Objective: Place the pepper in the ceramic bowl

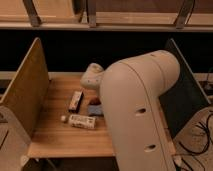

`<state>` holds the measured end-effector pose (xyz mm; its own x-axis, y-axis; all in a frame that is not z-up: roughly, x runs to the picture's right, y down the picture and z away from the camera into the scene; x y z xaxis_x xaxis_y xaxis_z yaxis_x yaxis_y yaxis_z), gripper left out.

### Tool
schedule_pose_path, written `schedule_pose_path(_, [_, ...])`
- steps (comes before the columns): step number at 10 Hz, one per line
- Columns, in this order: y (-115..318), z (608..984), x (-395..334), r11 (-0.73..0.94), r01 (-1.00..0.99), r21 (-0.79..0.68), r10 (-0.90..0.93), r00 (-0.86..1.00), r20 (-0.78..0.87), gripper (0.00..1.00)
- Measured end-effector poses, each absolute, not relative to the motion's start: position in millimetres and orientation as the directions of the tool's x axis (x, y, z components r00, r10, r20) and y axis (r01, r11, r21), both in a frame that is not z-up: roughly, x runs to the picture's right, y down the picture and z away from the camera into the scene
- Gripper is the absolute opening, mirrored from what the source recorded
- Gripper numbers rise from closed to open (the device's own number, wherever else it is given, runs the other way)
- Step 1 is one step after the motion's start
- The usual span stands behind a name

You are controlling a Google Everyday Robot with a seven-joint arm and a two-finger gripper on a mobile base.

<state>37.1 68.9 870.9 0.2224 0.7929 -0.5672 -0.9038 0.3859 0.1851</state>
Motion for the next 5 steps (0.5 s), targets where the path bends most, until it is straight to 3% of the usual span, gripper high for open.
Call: schedule_pose_path(5, [66.4,870.8,36.4,0.39,-0.903,0.182,0.795,0.23,-0.562,0.6])
